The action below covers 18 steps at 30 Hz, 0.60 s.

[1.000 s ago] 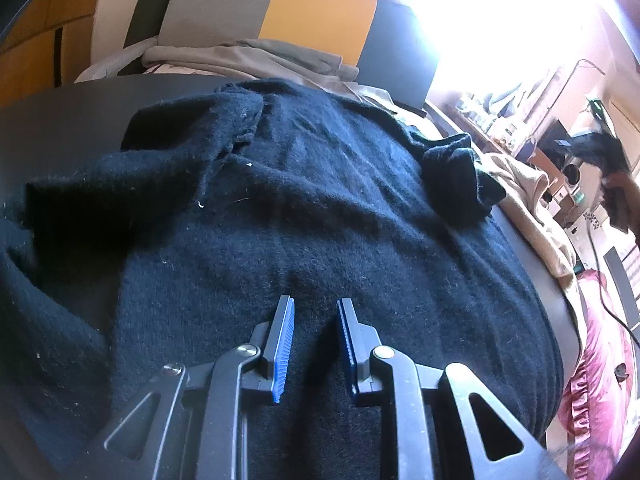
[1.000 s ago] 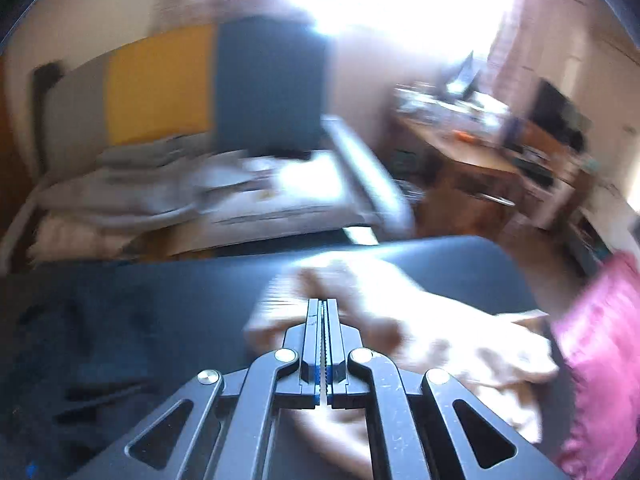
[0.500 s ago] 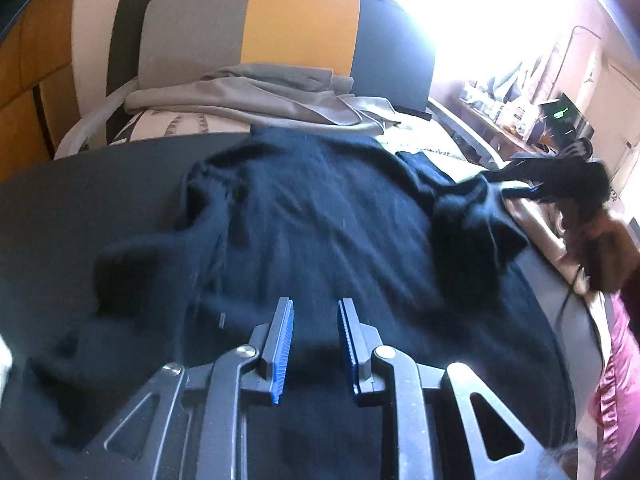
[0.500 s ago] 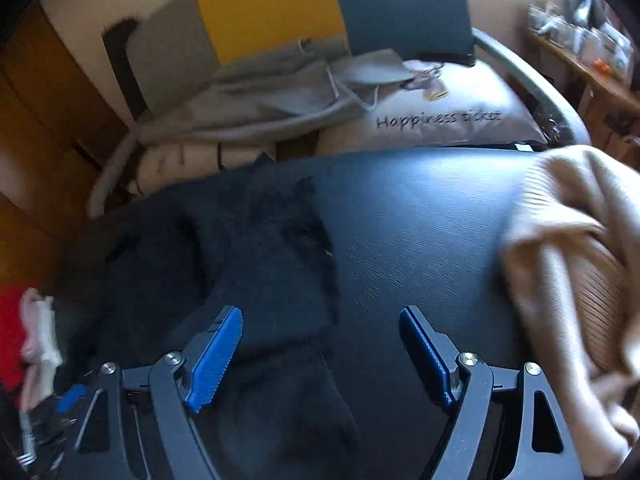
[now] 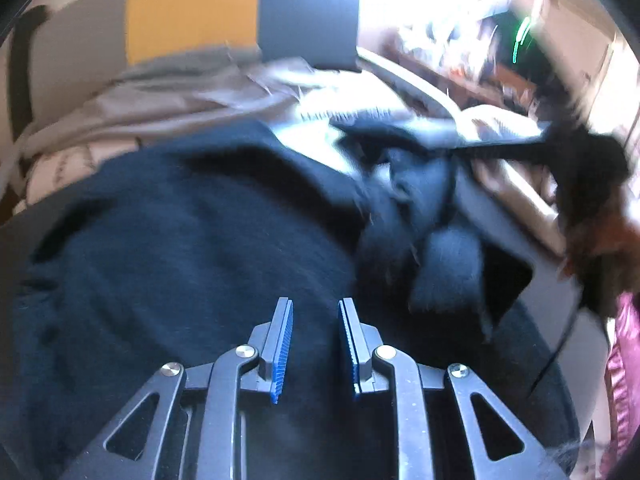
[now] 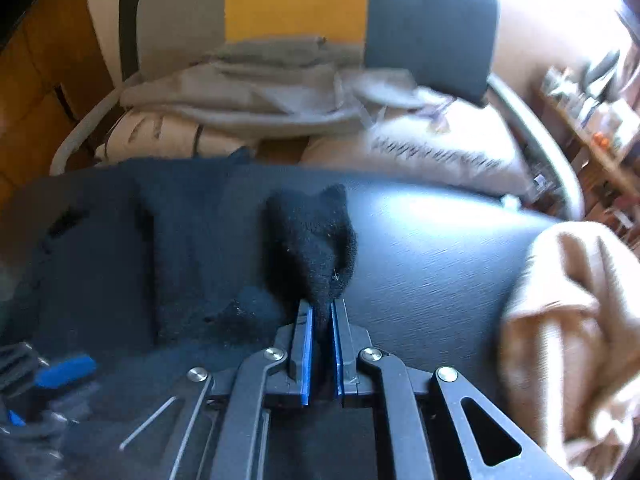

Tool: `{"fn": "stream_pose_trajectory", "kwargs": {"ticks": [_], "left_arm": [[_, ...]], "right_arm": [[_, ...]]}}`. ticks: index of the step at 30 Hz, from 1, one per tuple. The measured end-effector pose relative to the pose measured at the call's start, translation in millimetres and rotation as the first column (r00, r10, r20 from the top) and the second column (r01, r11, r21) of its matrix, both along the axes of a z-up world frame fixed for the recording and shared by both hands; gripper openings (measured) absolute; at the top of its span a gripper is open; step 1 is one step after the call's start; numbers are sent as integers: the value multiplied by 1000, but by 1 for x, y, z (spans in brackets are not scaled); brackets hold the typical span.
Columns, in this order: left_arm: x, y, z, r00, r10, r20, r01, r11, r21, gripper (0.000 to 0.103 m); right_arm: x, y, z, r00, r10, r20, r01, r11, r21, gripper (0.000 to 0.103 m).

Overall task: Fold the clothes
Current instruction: 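Grasp the sweater sleeve cuff with the right gripper and pull it flat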

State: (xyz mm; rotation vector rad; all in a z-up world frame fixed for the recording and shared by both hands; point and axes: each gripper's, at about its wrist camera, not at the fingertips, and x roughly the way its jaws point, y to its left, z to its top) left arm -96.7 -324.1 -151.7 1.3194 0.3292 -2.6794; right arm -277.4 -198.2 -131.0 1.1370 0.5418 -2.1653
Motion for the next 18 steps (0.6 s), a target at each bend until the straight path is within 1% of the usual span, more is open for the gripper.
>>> {"fn": "stream_pose_trajectory", "kwargs": {"ticks": [3, 6, 9, 12, 13, 16, 17, 18], "left_arm": [[-4, 9, -6, 1000, -3, -1, 3, 999, -32, 28], [-9, 18, -12, 1000, -6, -3, 6, 998, -64, 28], [-9, 15, -14, 1000, 8, -5, -9, 999, -48, 28], [-11, 15, -15, 1000, 9, -3, -9, 998, -62, 28], [-12, 15, -15, 1000, 9, -2, -9, 998, -66, 28], [-13, 18, -15, 1000, 10, 2, -10, 997, -80, 28], [-13, 19, -15, 1000, 10, 4, -10, 996, -83, 29], [-13, 21, -15, 1000, 9, 8, -8, 996, -87, 29]], "right_arm": [[-7, 29, 21, 994, -39, -102, 43, 998, 40, 9], [-18, 68, 44, 972, -93, -216, 112, 991, 77, 9], [-29, 115, 68, 929, -169, -329, 214, 971, 104, 9], [-47, 169, 88, 870, -282, -404, 350, 931, 104, 9], [-53, 187, 92, 852, -322, -412, 393, 914, 100, 9], [-71, 239, 80, 824, -453, -342, 508, 857, 90, 11], [-76, 254, 75, 817, -488, -307, 532, 844, 73, 16], [-79, 266, 71, 816, -515, -261, 542, 840, 37, 22]]}}
